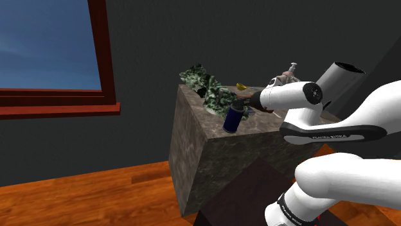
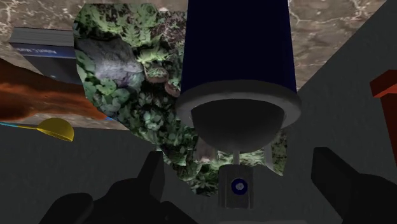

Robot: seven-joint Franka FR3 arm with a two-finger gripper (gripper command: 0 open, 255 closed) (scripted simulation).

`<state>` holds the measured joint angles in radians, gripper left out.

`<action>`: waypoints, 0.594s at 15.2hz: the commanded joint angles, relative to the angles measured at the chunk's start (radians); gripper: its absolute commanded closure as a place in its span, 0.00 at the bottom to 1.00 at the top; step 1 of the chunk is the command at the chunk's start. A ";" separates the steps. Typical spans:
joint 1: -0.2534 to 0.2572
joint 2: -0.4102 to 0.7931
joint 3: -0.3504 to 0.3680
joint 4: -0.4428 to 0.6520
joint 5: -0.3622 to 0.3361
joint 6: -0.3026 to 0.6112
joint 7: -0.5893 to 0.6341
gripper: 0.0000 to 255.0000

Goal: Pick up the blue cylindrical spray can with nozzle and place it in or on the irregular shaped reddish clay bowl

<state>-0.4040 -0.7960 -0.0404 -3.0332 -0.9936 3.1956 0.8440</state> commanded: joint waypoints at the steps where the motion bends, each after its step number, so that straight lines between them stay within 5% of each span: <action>1: -0.108 0.061 0.093 0.018 -0.015 0.092 0.033 0.00; 2: -0.140 0.076 0.124 0.022 -0.010 0.115 0.037 0.00; 9: -0.140 0.076 0.124 0.021 -0.004 0.115 0.031 0.00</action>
<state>-0.5433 -0.7204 0.0833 -3.0119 -0.9974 3.3101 0.8753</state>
